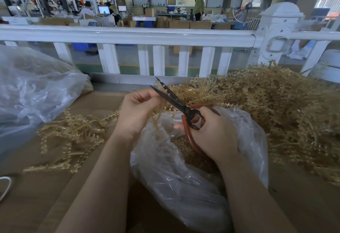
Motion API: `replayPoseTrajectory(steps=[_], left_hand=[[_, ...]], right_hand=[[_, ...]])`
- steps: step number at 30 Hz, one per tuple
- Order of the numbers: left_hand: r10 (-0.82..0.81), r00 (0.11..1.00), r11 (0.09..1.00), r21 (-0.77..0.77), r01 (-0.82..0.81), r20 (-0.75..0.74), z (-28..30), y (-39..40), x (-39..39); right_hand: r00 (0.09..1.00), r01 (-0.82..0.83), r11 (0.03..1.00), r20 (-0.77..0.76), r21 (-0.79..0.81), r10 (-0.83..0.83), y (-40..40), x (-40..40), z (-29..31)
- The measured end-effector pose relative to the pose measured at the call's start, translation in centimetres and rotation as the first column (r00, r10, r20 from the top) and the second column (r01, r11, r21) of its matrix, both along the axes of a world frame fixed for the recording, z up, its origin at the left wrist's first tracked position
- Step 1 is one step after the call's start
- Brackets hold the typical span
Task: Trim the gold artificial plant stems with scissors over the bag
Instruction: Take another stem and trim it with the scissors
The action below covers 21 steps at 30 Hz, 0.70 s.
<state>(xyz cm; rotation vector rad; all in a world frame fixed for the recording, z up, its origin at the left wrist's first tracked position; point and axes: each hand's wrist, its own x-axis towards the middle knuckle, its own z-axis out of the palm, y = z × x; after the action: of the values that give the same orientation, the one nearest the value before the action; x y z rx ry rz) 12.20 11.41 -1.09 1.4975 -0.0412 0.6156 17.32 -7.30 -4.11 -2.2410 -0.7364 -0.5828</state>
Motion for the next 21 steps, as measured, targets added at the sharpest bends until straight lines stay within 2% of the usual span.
replayPoseTrajectory(steps=[21], left_hand=[[-0.132, 0.991, 0.991, 0.016, 0.132, -0.008, -0.04, -0.59, 0.15]], right_hand=[[0.999, 0.002, 0.999, 0.042, 0.044, -0.004, -0.10, -0.03, -0.09]])
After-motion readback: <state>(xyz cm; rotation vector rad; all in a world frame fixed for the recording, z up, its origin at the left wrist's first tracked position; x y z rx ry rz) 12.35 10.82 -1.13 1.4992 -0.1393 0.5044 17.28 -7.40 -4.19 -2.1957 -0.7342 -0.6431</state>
